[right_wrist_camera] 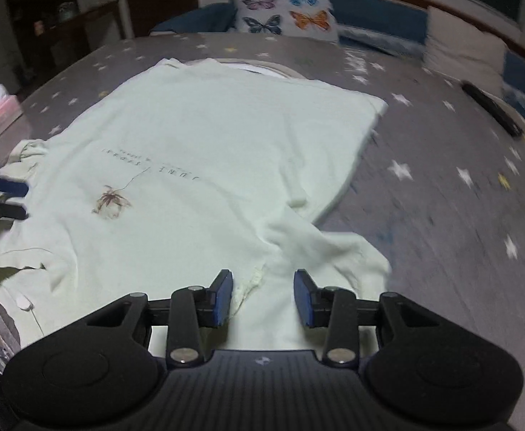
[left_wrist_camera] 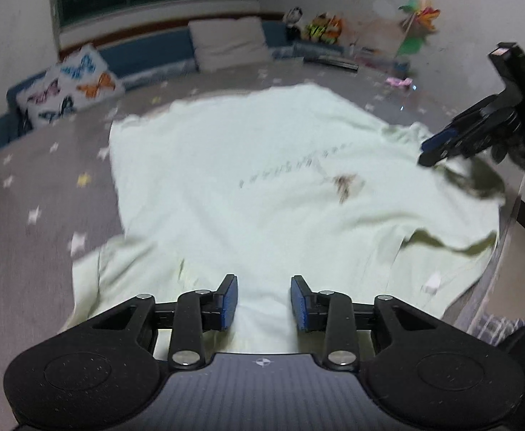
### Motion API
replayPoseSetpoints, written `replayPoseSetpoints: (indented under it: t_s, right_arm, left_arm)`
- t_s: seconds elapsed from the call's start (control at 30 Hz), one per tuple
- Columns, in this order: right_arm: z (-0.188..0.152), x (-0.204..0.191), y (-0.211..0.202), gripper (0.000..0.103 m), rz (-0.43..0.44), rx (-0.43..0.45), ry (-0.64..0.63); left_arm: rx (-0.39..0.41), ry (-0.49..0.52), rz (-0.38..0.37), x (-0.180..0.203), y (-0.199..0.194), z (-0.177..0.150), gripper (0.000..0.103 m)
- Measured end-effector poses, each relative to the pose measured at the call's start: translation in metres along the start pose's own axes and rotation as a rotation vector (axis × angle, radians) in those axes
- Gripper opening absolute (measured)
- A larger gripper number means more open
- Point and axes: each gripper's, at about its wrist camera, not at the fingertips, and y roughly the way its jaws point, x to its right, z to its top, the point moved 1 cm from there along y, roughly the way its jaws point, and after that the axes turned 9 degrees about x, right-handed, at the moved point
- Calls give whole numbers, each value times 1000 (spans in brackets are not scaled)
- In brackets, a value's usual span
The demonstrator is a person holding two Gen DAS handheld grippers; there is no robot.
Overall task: Fold clothes
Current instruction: 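Release the hem with the right tool while the left tool grasps the collar edge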
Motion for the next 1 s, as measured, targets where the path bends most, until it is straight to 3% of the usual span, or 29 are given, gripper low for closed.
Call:
replayPoseSetpoints:
  t_s: [0.27,0.4,0.53,0.7,1.0]
  right_arm:
    - [19,1,-10,39,1,82,9]
    - [27,-1,4,40,18,78,28]
    - [28,-1,15,41,35,65,48]
    - [28,-1,19,45,49,59,55]
    - [29,1,24,48,70,53,64]
  left_arm:
    - [65,-21,39,-13,-3,22,42]
    - [72,-55,136,-36,13,52,46]
    - [49,-117,239,-72,44,83,46]
    - [44,-180,315,-113,91,119,45]
    - [26,-224,347,-152,172,148,44]
